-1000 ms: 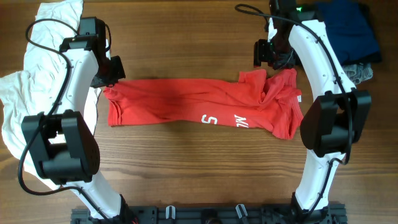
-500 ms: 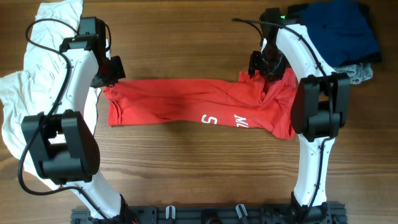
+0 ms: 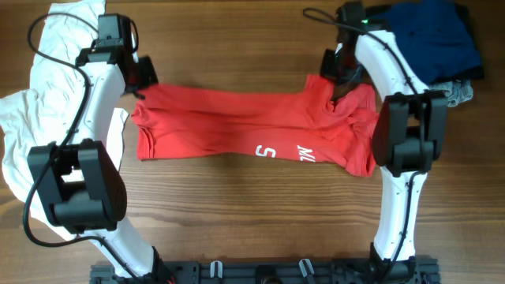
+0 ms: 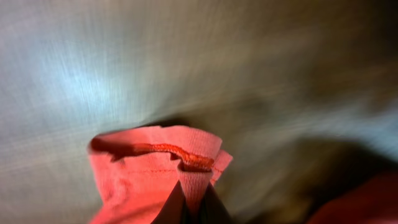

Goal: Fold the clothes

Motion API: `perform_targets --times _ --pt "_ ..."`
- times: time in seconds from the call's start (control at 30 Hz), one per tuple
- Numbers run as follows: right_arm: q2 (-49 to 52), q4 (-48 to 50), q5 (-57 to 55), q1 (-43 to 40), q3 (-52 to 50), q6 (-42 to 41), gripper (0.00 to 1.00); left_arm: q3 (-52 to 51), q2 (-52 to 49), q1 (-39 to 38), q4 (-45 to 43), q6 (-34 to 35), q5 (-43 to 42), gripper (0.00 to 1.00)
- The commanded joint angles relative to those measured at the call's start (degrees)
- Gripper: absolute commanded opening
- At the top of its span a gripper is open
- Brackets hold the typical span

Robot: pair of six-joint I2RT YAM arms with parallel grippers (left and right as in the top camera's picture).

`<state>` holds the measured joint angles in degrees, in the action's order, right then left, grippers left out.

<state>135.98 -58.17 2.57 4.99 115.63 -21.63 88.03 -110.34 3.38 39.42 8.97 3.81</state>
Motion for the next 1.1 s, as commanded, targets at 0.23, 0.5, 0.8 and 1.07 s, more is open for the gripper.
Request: perform_targets --times 0.23,0.5,0.8,1.07 --pt "1.27 13.05 4.22 -3.87 7.04 6.99 0.04 0.70 1.60 0.37 -19.52 2.43 0.79 0.04" --pt "0.04 19.21 10.73 -3.85 9.35 10.86 0.04 0.70 1.60 0.37 -20.11 2.43 0.79 0.04" --pt "-9.70 -1.03 7.72 -3.85 15.32 15.65 0.04 0.70 2.16 1.40 -11.45 2.38 0.79 0.04" --pt "-11.69 -25.46 7.34 -3.48 12.26 15.15 0.04 0.70 2.75 5.44 3.74 1.79 1.33 0.04"
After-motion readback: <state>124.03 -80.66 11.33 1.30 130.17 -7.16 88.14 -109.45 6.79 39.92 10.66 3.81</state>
